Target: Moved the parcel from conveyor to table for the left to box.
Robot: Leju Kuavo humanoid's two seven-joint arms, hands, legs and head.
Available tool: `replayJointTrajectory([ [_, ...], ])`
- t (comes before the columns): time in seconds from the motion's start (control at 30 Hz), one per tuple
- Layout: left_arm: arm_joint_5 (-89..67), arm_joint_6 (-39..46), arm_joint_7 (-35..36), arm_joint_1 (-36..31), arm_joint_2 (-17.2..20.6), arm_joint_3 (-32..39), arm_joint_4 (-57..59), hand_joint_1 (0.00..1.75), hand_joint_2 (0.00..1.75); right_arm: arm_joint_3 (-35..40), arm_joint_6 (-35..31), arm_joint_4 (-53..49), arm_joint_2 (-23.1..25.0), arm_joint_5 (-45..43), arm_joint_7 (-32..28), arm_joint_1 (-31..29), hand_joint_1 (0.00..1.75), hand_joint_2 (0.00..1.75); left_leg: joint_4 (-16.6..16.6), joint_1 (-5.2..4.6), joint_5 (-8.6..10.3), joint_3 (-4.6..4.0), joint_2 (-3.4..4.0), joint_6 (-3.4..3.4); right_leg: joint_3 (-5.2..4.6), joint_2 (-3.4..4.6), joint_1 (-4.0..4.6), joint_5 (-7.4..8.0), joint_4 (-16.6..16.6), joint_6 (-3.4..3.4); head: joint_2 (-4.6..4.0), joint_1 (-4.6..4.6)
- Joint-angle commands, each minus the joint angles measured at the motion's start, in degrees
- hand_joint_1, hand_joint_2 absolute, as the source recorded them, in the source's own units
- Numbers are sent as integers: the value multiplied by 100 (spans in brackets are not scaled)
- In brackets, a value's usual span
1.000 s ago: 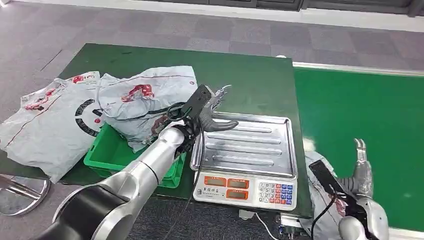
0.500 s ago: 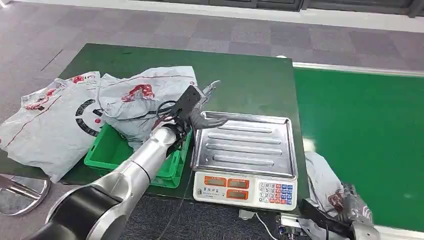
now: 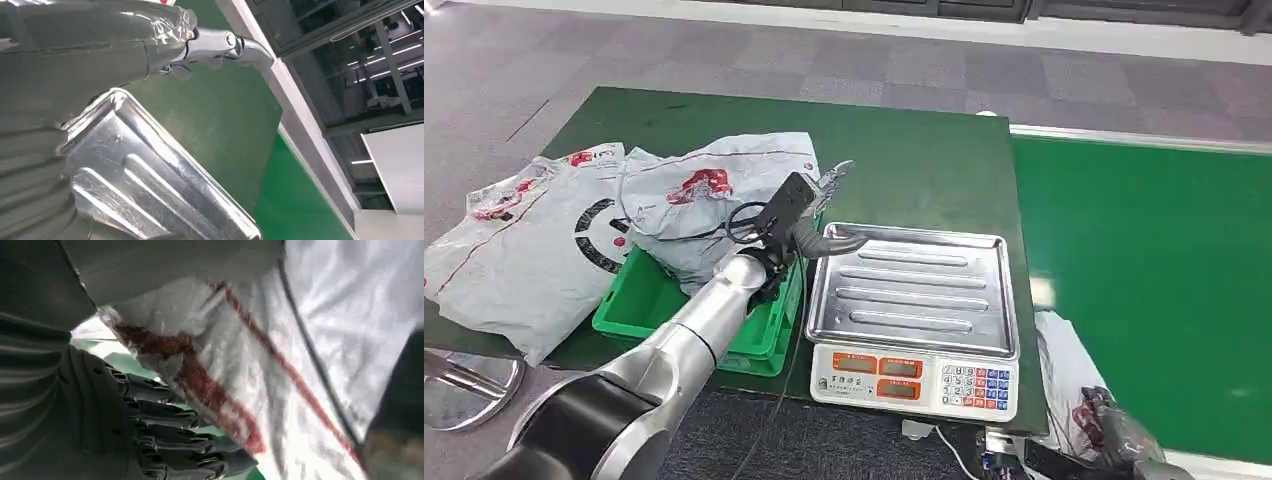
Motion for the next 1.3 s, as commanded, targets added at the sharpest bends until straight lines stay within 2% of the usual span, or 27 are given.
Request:
replayJointTrajectory([
  [0.03, -20, 10, 121, -263, 44, -354, 294, 0, 175, 886, 76, 979, 52, -200, -303, -780, 175, 175, -7, 7, -6, 21, 26, 0, 20, 15, 10, 3, -16, -6, 0, 0],
  [0.27, -50, 65, 157, -249, -30, -385, 283, 0, 175, 848, -37, 695, -291, -546, -407, -579, 175, 175, -4, 6, -2, 31, 19, -2, 25, 6, 8, -2, -10, -7, 0, 0],
  [0.3, -42, 78, 153, -219, -2, -375, 253, 0, 175, 827, -285, 793, -221, -486, -473, -759, 175, 175, -11, 5, -1, 37, 18, -2, 32, 3, 7, -2, -15, -9, 0, 0],
  [0.33, -8, 164, 141, -106, 97, -321, 141, 0, 175, 668, -1116, 1133, 154, -438, -788, -1289, 175, 175, -15, 8, -2, 44, 19, -2, 41, 2, 11, -1, -24, -11, 0, 0],
  [0.43, 15, 99, 34, 64, 254, -277, 14, 0, 175, 362, -2049, 1206, 681, -394, -923, -1869, 175, 175, -12, 9, -8, 45, 65, -3, 30, 56, 11, 14, -20, -8, 0, 2],
  [0.5, 3, 80, -21, 132, 285, -276, -50, 0, 175, 66, -2578, 620, 813, -472, -1010, -1712, 175, 175, -28, 6, -6, 57, 96, -6, 32, 81, 10, 22, -30, -13, 0, 0],
  [0.7, 12, 97, -21, 33, 196, -251, -21, 0, 175, -917, -3884, -924, 1124, -1022, -1424, -1033, 175, 175, -8, 1, -3, 23, 48, -8, 2, 42, 4, 4, 1, -17, 0, 0],
  [0.8, 27, 79, -25, -67, 151, -271, 63, 0, 175, -1372, -4125, -1409, 1003, -1434, -1502, -776, 175, 175, -6, 0, -6, 21, 33, -9, 4, 25, 2, -2, 4, -16, 0, 0],
  [0.9, 39, 41, -14, -229, 60, -317, 179, 0, 175, -1672, -4299, -1380, 837, -1912, -1781, -1054, 175, 175, -3, 1, -8, 24, 21, -5, 13, 13, 4, -8, 1, -15, 0, 0],
  [1.17, 51, 61, -1, -263, 38, -330, 228, 0, 175, -1635, -4286, -1246, 869, -1939, -1802, -1181, 175, 175, -4, -2, -4, 17, 28, -3, 8, 24, -2, 1, -4, -10, 0, 0],
  [1.3, 70, -14, 56, -444, -113, -394, 336, 0, 175, -1570, -4381, -1205, 764, -2124, -1896, -1638, 175, 175, 2, -4, -6, 11, 36, -3, -2, 32, -3, 3, 3, -9, 0, 0],
])
